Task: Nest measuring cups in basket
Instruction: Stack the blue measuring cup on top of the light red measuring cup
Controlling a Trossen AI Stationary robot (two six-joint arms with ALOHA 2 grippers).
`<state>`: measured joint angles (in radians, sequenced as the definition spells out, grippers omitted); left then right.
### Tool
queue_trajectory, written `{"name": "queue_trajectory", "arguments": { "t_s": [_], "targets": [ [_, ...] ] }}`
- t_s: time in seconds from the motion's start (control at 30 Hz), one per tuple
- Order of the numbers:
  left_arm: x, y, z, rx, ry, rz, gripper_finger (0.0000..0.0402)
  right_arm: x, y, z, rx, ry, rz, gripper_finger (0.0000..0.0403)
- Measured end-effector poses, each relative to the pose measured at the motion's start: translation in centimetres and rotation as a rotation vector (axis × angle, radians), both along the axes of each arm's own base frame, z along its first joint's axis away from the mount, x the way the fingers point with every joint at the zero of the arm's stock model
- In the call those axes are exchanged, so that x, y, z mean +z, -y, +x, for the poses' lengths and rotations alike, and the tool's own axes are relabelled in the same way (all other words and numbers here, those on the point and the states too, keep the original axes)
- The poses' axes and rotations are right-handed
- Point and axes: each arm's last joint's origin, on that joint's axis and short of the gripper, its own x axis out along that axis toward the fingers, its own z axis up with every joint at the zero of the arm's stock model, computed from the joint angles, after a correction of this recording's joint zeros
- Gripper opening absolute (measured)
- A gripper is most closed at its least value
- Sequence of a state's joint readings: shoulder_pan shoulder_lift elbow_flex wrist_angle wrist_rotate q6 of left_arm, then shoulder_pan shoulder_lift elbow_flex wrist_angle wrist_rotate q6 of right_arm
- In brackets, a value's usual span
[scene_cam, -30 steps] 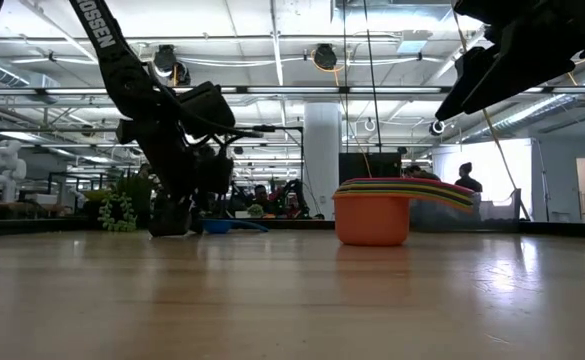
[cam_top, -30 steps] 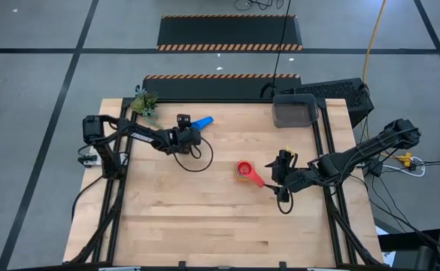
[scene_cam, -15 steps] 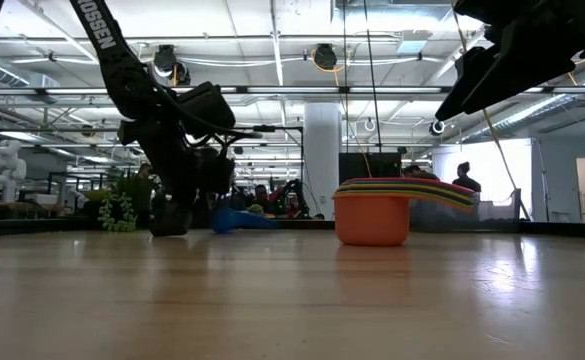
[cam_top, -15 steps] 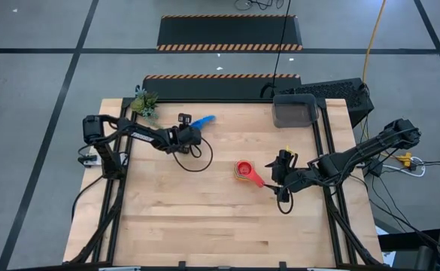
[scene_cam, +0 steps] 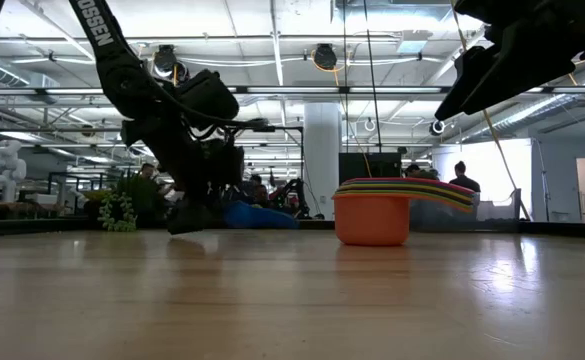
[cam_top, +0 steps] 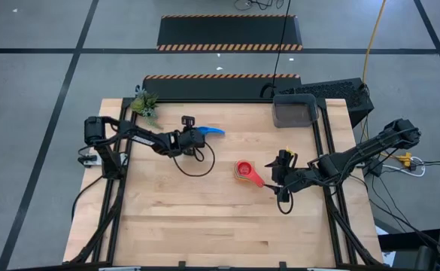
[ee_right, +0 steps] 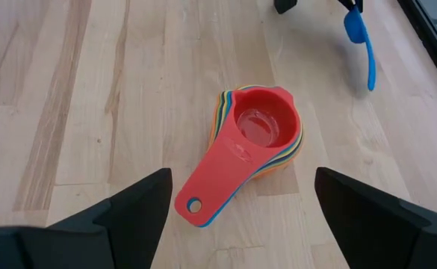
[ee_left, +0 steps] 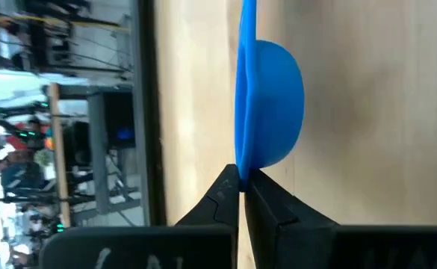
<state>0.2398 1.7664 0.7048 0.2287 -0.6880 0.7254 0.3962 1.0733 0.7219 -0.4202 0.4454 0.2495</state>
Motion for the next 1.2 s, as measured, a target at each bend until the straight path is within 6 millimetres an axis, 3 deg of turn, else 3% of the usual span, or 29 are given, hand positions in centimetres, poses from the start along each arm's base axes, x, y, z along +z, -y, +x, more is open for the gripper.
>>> {"name": "queue_trajectory", "arguments": {
  "t_s": [0.2,0.4,0.73,0.9,1.2],
  "targets": [
    [1.8,2.5,1.1,-0.035,0.118,0.079,0.0006,0.0,0.0,0.0,-0.010,0.003,0.009,0.0320],
    [5.2,5.6,1.8,-0.125,0.272,0.150,0.0006,0.3,-0.1,0.3,-0.027,0.048,0.019,0.0320],
    [10.7,9.0,0.6,-0.222,0.510,0.152,0.0006,2.6,-1.2,-1.4,-0.013,0.222,-0.074,0.0320],
    [12.2,10.4,0.4,-0.263,0.611,0.154,0.0006,3.9,-1.8,-2.8,0.011,0.307,-0.155,0.0320],
    [12.9,12.9,0.3,-0.330,0.716,0.118,0.0006,4.5,-2.6,-3.8,0.058,0.324,-0.411,0.0320]
  ]
}}
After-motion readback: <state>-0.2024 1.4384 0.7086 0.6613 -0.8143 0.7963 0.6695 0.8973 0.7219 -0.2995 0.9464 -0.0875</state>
